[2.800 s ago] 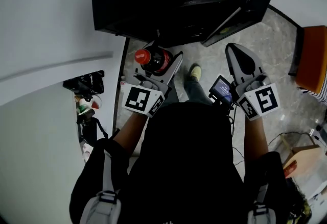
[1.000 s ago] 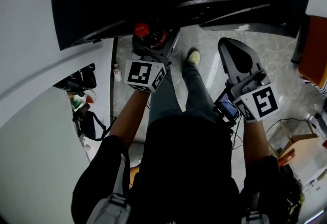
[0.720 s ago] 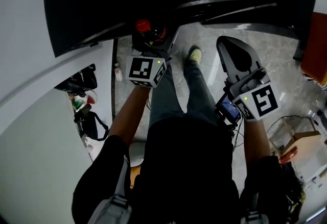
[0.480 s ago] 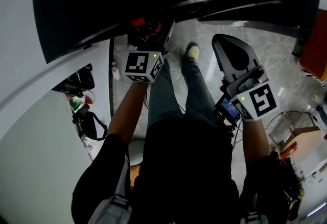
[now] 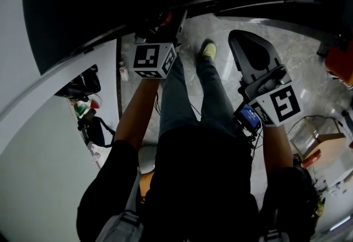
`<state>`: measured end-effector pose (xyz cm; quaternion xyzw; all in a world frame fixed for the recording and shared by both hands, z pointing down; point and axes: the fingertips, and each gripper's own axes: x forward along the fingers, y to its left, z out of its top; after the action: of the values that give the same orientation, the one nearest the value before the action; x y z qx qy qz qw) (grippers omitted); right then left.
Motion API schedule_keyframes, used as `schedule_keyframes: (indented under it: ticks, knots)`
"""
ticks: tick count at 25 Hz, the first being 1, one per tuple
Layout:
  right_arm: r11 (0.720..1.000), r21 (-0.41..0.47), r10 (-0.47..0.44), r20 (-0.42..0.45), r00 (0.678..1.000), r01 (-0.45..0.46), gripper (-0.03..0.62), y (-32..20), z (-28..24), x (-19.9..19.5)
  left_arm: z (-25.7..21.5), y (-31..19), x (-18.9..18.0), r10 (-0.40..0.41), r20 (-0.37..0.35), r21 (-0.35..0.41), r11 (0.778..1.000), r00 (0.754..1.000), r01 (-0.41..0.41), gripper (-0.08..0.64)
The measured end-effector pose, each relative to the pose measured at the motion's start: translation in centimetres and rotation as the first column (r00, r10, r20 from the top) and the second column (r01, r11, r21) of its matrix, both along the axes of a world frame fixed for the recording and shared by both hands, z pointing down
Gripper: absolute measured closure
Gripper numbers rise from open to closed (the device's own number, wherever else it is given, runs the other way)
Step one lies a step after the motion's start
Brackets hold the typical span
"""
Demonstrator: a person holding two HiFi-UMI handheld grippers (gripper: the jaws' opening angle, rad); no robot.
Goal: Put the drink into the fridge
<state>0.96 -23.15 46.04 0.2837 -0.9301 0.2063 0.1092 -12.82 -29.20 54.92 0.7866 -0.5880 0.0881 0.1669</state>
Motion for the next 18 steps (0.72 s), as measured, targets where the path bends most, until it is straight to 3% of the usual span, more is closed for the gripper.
schedule_keyframes:
  ticks: [18]
  knots:
    - [0.998,-0.016,-0.055,-0.033,0.998,0.055,0.580,-1.3,3.5,-3.0,2.8,-3.3,-0.2,0.010,0.054,-0.008,1.000,0.999,-0.009,0.253]
